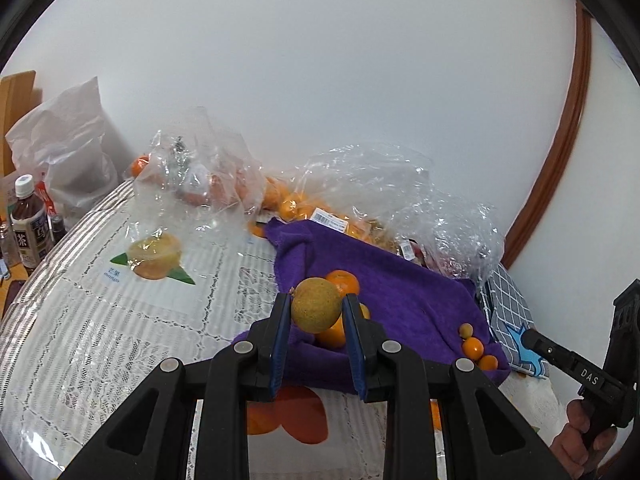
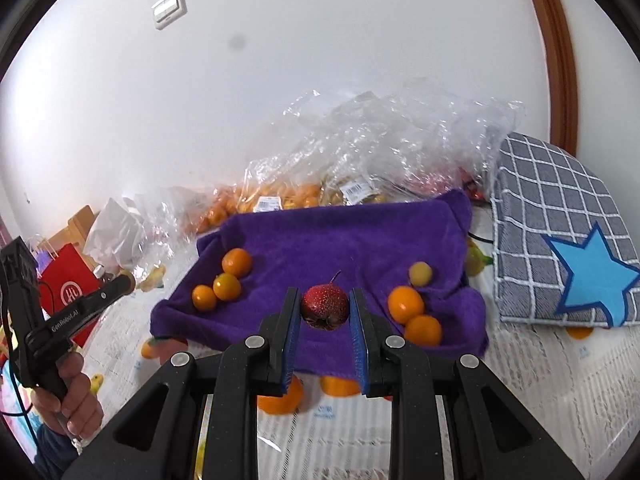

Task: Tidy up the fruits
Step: 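Lift both held fruits and carry them over the purple towel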

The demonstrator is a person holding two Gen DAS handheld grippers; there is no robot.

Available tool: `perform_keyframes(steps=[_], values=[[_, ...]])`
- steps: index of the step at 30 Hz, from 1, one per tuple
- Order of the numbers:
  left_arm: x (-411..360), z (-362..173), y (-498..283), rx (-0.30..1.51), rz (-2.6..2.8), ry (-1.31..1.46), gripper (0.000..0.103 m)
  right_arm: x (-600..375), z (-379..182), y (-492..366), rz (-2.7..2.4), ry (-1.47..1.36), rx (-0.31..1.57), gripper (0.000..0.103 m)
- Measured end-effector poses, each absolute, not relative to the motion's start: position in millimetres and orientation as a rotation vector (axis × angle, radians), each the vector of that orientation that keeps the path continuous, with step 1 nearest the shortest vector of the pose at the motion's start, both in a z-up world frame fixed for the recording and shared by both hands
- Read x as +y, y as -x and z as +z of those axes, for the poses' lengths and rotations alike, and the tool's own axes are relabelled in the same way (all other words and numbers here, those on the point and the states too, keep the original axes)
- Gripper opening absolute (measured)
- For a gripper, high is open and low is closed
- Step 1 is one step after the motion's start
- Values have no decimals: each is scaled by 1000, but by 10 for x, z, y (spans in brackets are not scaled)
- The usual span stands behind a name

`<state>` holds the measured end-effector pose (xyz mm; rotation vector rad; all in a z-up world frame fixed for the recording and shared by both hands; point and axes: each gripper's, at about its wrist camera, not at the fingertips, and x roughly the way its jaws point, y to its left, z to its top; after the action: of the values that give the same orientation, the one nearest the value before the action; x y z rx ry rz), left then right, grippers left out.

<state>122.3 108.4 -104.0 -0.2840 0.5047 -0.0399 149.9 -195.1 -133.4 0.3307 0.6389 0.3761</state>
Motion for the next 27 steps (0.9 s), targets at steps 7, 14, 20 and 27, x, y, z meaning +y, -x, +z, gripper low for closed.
perform_keyframes(steps=[7, 14, 20, 27], values=[[1086, -1105, -1280, 527, -21, 269, 25, -1851, -1301, -1664, 387, -287, 617, 24], [992, -1175, -1412, 571, -36, 245, 25, -1874, -1406, -1889, 390, -279, 636, 24], [810, -1117, -1652, 601, -81, 235, 25, -1979, -1465, -2107, 404, -267, 663, 24], [547, -1232, -1962, 680, -123, 207, 25, -1833, -1757, -2202, 459, -257, 741, 24]])
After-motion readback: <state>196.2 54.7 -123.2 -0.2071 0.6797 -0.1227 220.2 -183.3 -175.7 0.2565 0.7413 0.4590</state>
